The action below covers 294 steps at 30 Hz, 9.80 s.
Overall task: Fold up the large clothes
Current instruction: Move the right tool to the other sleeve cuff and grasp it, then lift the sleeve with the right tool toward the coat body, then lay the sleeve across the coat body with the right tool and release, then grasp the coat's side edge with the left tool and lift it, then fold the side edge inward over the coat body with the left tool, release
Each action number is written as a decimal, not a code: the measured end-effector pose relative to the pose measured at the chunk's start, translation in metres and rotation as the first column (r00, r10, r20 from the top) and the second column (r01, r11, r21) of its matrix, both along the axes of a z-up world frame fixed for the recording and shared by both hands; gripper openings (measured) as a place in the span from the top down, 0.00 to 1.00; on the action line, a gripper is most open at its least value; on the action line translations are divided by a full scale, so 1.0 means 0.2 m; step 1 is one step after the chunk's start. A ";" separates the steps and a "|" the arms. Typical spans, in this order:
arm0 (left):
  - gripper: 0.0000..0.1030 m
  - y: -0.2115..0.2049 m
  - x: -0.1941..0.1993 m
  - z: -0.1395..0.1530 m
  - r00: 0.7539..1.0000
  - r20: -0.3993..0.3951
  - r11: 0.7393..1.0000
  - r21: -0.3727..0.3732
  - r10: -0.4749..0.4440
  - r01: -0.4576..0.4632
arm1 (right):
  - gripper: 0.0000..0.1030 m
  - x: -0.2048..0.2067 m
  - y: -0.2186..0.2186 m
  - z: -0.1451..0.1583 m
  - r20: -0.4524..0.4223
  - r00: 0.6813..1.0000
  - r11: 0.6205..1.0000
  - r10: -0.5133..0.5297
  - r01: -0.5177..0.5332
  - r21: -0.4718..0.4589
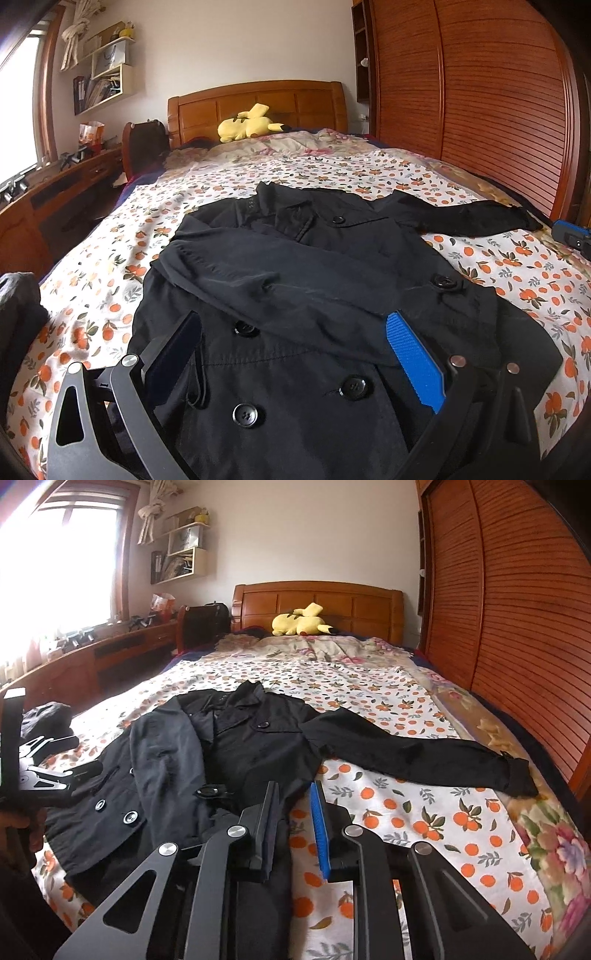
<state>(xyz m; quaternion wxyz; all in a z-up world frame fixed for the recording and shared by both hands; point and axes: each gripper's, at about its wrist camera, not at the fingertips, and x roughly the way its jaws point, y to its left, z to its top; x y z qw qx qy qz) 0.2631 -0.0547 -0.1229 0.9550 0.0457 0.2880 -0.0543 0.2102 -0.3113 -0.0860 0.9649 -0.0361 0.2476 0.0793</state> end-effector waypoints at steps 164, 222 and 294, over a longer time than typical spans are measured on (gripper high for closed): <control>0.02 0.72 -0.26 0.28 0.984 0.114 0.980 -0.159 0.139 -0.120 | 0.07 0.18 1.13 0.19 -0.108 0.911 0.911 0.398 -0.407 -0.073; 0.40 0.46 0.45 -0.41 0.935 -0.353 0.999 0.001 -0.039 0.042 | 0.07 0.13 0.68 -0.32 -0.081 0.964 0.965 0.255 -0.249 0.080; 0.34 0.73 -0.06 -0.21 0.969 -0.199 0.984 0.130 0.144 -0.120 | 0.07 0.14 0.69 -0.36 -0.097 0.968 0.972 0.233 -0.229 0.053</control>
